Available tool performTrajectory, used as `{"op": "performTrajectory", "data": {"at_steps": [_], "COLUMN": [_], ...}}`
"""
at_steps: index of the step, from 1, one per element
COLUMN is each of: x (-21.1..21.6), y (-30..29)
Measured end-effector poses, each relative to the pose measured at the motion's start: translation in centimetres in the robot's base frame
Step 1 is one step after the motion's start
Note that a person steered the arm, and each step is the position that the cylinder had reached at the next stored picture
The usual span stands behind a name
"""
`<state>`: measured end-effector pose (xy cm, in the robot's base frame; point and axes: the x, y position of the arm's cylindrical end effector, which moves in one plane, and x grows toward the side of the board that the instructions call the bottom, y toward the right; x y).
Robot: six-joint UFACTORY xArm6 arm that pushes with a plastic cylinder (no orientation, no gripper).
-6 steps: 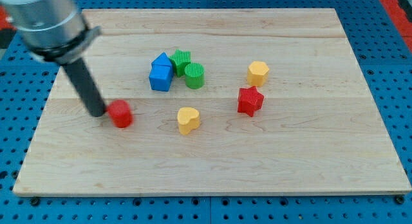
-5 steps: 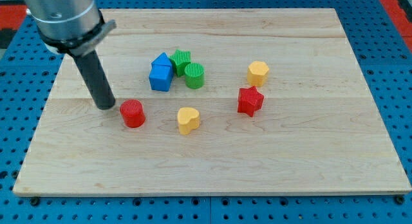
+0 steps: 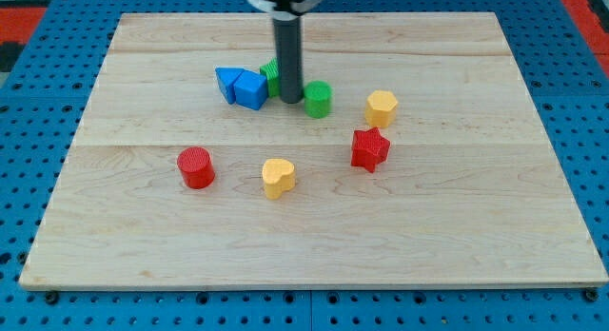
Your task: Move green circle above to the yellow hexagon
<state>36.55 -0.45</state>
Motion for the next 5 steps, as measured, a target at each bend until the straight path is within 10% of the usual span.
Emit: {"op": "performTrajectory", "data": {"at_steps": [5], "x": [-0.8], "y": [6.6]}}
